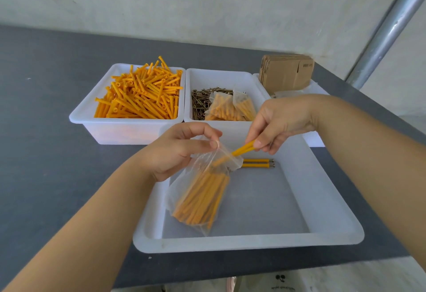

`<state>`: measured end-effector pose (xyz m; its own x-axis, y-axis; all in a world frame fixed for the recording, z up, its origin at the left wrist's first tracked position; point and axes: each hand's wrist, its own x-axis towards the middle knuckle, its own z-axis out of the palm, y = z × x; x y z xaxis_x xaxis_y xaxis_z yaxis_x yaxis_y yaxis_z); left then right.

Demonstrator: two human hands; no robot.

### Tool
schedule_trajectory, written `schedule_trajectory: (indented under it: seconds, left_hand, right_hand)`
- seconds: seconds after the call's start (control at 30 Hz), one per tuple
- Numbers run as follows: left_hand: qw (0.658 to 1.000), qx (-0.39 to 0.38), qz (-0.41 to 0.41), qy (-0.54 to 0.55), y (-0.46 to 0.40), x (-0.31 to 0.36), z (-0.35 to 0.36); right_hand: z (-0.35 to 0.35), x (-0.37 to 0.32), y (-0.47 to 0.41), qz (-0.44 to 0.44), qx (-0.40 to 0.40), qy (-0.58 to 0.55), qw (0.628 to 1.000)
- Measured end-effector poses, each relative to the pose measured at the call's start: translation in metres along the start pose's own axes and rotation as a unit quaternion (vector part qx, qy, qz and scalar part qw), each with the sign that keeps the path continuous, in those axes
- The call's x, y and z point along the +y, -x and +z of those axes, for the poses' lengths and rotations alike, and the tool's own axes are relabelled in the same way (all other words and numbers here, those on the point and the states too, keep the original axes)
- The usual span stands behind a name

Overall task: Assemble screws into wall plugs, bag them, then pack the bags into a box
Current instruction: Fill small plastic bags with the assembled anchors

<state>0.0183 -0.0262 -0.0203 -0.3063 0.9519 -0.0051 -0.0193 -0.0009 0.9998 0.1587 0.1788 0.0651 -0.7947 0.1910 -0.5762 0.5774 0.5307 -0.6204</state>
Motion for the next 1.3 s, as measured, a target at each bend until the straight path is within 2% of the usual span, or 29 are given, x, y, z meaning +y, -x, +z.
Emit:
schedule_trajectory:
  seconds: [0.23, 0.33, 0.47, 0.57, 0.63, 0.7, 0.8, 0.87, 1.07, 1.3]
  left_hand:
    - [0.999, -0.026, 0.021, 0.03, 0.002, 0.002, 0.002]
    - [0.998, -0.014, 0.035, 0.05, 0.003, 0.004, 0.002]
    - [0.998, -0.012, 0.024, 0.048, 0.002, 0.003, 0.002]
    - [0.999, -0.003, 0.014, 0.03, 0.0, 0.001, 0.002]
    - [1.0, 0.007, 0.008, 0.022, 0.0, 0.0, 0.001]
    - [1.0, 0.008, 0.005, 0.018, -0.001, -0.001, 0.001]
    - [1.0, 0.01, 0.003, 0.016, -0.001, 0.0, 0.001]
    - [1.0, 0.014, 0.003, 0.011, 0.0, 0.0, 0.001]
    - [1.0, 0.022, 0.0, 0.003, 0.003, 0.001, 0.002]
    - [1.0, 0.019, -0.002, 0.009, 0.001, 0.001, 0.002]
  right_hand:
    - [0.029, -0.052, -0.029, -0.056, -0.047, 0.082, 0.994]
    - [0.035, -0.051, -0.037, -0.081, 0.006, 0.055, 0.995]
    - [0.032, -0.033, -0.028, -0.098, 0.014, 0.032, 0.995]
    - [0.028, -0.009, -0.016, -0.106, 0.123, 0.01, 0.987]
    - [0.028, 0.009, -0.013, -0.079, 0.206, 0.151, 0.964]
    - [0.035, 0.026, -0.016, -0.038, 0.233, 0.335, 0.912]
    - [0.056, 0.044, -0.027, 0.013, 0.205, 0.493, 0.845]
    - [0.069, 0.053, -0.035, 0.032, 0.19, 0.536, 0.822]
    - [0.073, 0.062, -0.041, 0.066, 0.195, 0.524, 0.826]
    - [0.067, 0.06, -0.027, 0.104, 0.097, 0.492, 0.859]
